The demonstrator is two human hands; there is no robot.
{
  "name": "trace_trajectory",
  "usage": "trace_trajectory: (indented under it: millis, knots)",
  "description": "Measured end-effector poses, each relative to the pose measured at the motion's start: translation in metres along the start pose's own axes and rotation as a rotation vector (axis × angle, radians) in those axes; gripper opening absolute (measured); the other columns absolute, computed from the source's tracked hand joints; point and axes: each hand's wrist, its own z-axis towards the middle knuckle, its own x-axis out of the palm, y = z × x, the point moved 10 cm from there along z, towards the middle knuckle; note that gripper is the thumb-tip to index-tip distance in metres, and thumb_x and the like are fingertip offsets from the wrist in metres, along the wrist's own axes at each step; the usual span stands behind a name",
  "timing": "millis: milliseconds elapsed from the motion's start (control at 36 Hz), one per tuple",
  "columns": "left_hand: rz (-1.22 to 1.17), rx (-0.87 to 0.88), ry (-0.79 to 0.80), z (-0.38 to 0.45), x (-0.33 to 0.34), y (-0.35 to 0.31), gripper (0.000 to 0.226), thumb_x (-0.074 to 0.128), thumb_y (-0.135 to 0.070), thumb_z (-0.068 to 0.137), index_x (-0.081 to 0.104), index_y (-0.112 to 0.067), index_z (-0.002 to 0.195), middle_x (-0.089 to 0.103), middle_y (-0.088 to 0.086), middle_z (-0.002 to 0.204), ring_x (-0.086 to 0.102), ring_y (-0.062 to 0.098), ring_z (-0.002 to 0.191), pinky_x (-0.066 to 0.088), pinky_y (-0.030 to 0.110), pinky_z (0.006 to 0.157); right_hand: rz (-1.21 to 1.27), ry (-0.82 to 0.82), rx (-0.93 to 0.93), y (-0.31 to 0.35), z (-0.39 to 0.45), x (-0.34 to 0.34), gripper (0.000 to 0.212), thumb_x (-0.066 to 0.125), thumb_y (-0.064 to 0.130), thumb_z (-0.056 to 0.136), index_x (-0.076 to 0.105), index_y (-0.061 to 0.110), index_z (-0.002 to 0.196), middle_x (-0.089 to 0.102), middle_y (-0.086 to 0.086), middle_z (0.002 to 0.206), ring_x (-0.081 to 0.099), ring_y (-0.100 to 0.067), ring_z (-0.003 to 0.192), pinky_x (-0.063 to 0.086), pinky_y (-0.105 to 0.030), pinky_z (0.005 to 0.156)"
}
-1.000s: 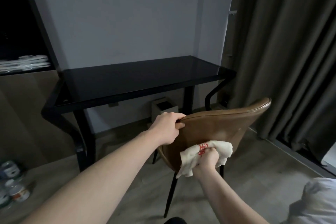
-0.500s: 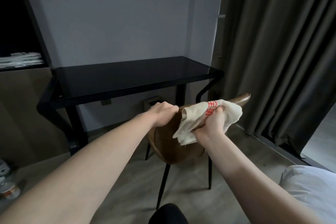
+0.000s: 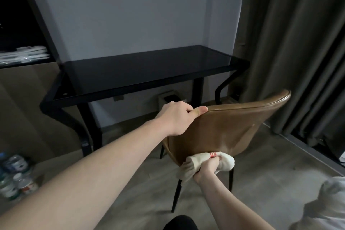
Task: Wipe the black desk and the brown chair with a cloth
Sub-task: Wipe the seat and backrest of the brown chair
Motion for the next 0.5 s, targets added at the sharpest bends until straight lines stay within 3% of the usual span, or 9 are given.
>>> trace_trajectory:
  millis: [56, 139, 222, 333, 417, 500]
  knots:
    - [-0.008, 0.01, 0.002, 0.001, 0.0, 0.0, 0.073, 0.033, -0.076, 0.094, 0.068, -0.015, 0.074, 0.045, -0.008, 0.048, 0.051, 0.01, 0.061, 0.039, 0.032, 0.071, 0.076, 0.009, 0.037, -0.003, 0.007, 0.0, 0.031, 0.053, 0.05, 0.095, 0.059, 0.02, 0.096, 0.067, -0.004, 0.101, 0.062, -0.026, 0.104, 0.047, -0.041, 0.103]
    - [-0.023, 0.003, -0.003, 0.0, 0.0, 0.001, 0.075, 0.033, -0.078, 0.093, 0.066, -0.013, 0.075, 0.051, -0.004, 0.054, 0.056, 0.014, 0.065, 0.039, 0.033, 0.066, 0.078, 0.056, 0.02, 0.003, 0.026, 0.0, 0.052, 0.059, 0.058, 0.074, 0.068, 0.022, 0.111, 0.073, -0.007, 0.11, 0.068, -0.03, 0.101, 0.049, -0.049, 0.103]
    - [-0.035, -0.015, 0.002, -0.003, -0.002, 0.001, 0.072, 0.035, -0.079, 0.092, 0.052, -0.014, 0.063, 0.048, -0.002, 0.053, 0.054, 0.018, 0.063, 0.04, 0.034, 0.063, 0.052, 0.076, 0.03, 0.022, -0.009, 0.01, 0.052, 0.062, 0.061, 0.081, 0.066, 0.022, 0.115, 0.071, -0.009, 0.101, 0.067, -0.03, 0.1, 0.051, -0.047, 0.097]
    - [-0.059, -0.055, 0.053, -0.007, -0.004, -0.002, 0.069, 0.039, -0.079, 0.091, 0.033, -0.019, 0.056, 0.041, -0.003, 0.054, 0.048, 0.018, 0.059, 0.035, 0.034, 0.062, 0.134, 0.104, 0.059, 0.055, -0.054, 0.018, 0.06, 0.074, 0.064, 0.067, 0.069, 0.027, 0.114, 0.069, -0.005, 0.109, 0.066, -0.031, 0.096, 0.052, -0.047, 0.087]
    - [-0.101, -0.089, 0.093, -0.011, -0.003, -0.001, 0.069, 0.04, -0.08, 0.089, 0.033, -0.021, 0.055, 0.042, -0.003, 0.055, 0.048, 0.017, 0.06, 0.035, 0.032, 0.062, 0.136, 0.266, 0.066, 0.075, -0.092, 0.036, 0.059, 0.07, 0.062, 0.078, 0.066, 0.022, 0.121, 0.07, -0.009, 0.111, 0.067, -0.034, 0.096, 0.054, -0.05, 0.09]
    - [-0.12, -0.112, 0.119, -0.015, -0.003, -0.002, 0.068, 0.04, -0.079, 0.09, 0.036, -0.021, 0.054, 0.045, -0.004, 0.056, 0.049, 0.018, 0.063, 0.037, 0.033, 0.064, 0.153, 0.413, 0.05, 0.094, -0.122, 0.049, 0.055, 0.06, 0.059, 0.092, 0.062, 0.015, 0.125, 0.069, -0.013, 0.116, 0.066, -0.036, 0.1, 0.053, -0.048, 0.074]
